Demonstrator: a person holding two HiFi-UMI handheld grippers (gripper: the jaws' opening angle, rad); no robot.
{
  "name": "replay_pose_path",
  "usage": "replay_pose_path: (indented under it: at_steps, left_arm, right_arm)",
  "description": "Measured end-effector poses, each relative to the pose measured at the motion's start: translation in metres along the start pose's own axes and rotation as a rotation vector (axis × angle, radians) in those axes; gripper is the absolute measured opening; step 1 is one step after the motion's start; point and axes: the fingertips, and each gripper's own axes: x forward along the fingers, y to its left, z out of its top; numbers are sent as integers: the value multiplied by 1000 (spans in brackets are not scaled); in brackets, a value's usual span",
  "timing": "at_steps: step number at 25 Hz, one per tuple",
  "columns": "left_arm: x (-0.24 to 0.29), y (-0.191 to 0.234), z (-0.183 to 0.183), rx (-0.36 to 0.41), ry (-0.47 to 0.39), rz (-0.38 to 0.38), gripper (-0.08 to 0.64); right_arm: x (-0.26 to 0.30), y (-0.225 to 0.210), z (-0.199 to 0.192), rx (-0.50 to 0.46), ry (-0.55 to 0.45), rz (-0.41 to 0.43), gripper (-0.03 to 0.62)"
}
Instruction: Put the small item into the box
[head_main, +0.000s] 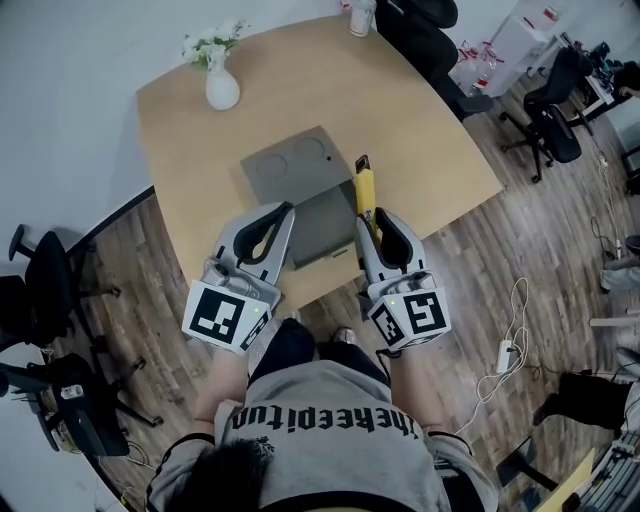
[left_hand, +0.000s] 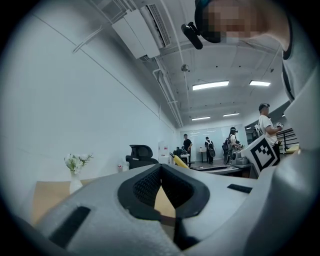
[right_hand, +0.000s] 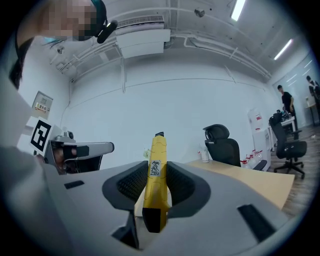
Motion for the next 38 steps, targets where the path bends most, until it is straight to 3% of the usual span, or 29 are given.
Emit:
replay_pose_path:
  at_steps: [9,31,38]
  left_arm:
    - [16,24,-16,-31,17,-95,15]
    - [51,50,-62,-110,89,-269,15]
    - [59,53,-77,-121,112,-295,15]
  right_arm:
    - [26,-10,-38,28,83,-113,120]
    - [68,-41,-151,268,319,-328,120]
    - [71,-50,-182,293,413,-389,120]
